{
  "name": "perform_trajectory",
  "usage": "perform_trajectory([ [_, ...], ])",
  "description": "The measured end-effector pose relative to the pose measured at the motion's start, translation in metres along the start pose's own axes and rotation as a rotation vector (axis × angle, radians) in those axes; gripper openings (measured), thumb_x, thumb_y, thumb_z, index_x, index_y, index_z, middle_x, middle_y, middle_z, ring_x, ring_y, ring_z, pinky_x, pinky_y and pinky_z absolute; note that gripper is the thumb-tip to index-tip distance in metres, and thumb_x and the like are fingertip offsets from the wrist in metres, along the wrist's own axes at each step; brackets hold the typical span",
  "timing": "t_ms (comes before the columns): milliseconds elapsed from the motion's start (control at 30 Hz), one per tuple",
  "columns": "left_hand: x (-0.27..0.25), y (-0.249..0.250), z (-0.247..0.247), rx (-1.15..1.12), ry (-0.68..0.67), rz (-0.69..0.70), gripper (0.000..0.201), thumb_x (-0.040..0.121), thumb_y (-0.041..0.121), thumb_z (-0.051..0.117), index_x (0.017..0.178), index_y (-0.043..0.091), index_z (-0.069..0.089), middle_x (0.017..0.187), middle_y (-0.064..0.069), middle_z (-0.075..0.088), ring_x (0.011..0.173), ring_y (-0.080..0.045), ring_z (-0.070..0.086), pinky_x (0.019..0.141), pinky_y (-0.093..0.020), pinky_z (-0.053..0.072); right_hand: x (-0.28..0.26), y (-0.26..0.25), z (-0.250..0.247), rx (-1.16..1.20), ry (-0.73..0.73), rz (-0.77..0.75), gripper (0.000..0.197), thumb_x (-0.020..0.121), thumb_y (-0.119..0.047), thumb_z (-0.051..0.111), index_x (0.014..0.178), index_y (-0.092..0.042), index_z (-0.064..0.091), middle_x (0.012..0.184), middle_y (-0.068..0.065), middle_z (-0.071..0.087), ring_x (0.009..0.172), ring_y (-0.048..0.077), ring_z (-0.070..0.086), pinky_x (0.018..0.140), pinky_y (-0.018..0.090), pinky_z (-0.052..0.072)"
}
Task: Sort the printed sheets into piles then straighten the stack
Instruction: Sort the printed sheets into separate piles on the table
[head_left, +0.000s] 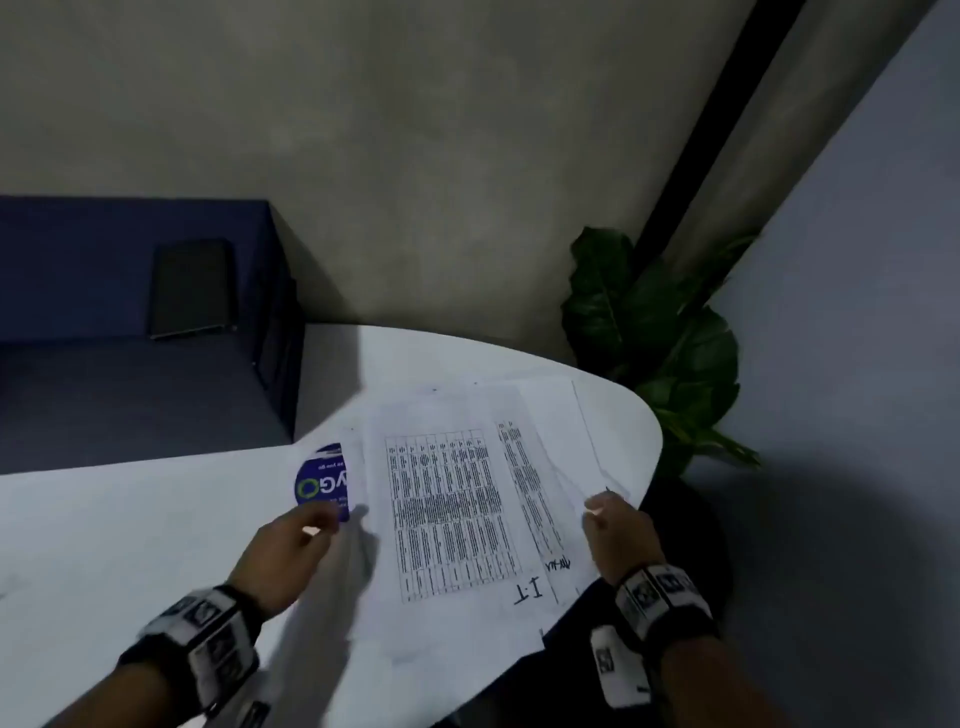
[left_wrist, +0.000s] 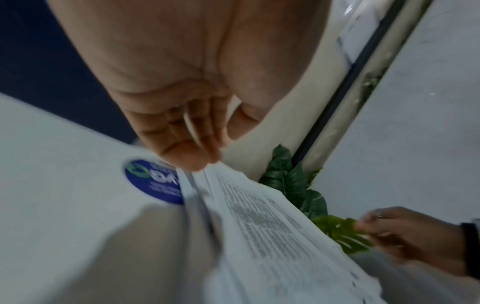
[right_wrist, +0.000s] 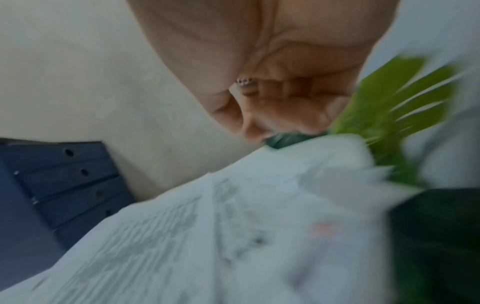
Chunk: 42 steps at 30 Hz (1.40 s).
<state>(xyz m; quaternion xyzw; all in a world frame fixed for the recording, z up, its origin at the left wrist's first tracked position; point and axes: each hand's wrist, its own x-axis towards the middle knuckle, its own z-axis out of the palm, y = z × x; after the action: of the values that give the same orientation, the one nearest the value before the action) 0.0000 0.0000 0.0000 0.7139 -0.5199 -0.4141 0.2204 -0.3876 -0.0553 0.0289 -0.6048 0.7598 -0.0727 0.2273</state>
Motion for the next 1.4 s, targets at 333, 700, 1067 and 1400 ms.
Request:
perform_trajectory([
  [333, 0.063, 0.046, 0.072, -0.129, -0.003, -0.228, 0.017, 0.084, 0.022, 0.057, 0.084, 0.007, 0.049, 0.081, -0.009, 0.057, 0.073, -0.024, 0.058, 0.064, -0.034, 0.047, 0.051, -0.065, 0.060, -0.045, -0.213, 0.034, 0.082, 0.087, -0.050, 0.059, 0.149, -0.008, 0.026, 0.152, 0.011, 0.033, 0.138, 0.030, 0.037, 0.112, 0.039, 0.034],
  [700, 0.066, 0.056, 0.077, -0.141, -0.184, -0.135, 0.007, 0.084, 0.017, 0.060, 0.078, 0.016, 0.064, 0.077, -0.003, 0.063, 0.068, -0.005, 0.060, 0.080, -0.037, 0.054, 0.050, -0.074, 0.067, 0.160, -0.083, 0.130, 0.058, 0.085, -0.021, 0.067, 0.135, -0.001, 0.045, 0.134, 0.012, 0.048, 0.116, 0.028, 0.056, 0.097, 0.033, 0.050],
  [1067, 0.052, 0.046, 0.079, 0.172, 0.114, -0.341, 0.039, 0.085, 0.017, 0.053, 0.120, 0.022, 0.035, 0.110, -0.004, 0.049, 0.119, -0.032, 0.044, 0.096, -0.048, 0.034, 0.034, -0.077, 0.069, -0.114, -0.075, 0.049, 0.051, 0.084, -0.034, 0.065, 0.128, -0.013, 0.052, 0.134, 0.001, 0.041, 0.122, 0.027, 0.037, 0.099, 0.039, 0.045],
  [1400, 0.066, 0.023, 0.059, -0.204, 0.097, -0.303, 0.056, 0.081, 0.034, 0.076, 0.125, 0.006, 0.055, 0.120, -0.011, 0.067, 0.109, -0.029, 0.063, 0.099, -0.043, 0.050, 0.030, -0.078, 0.064, 0.653, -0.141, 0.081, 0.026, 0.087, -0.016, 0.070, 0.112, -0.012, 0.064, 0.101, -0.002, 0.069, 0.101, 0.022, 0.066, 0.087, 0.028, 0.049],
])
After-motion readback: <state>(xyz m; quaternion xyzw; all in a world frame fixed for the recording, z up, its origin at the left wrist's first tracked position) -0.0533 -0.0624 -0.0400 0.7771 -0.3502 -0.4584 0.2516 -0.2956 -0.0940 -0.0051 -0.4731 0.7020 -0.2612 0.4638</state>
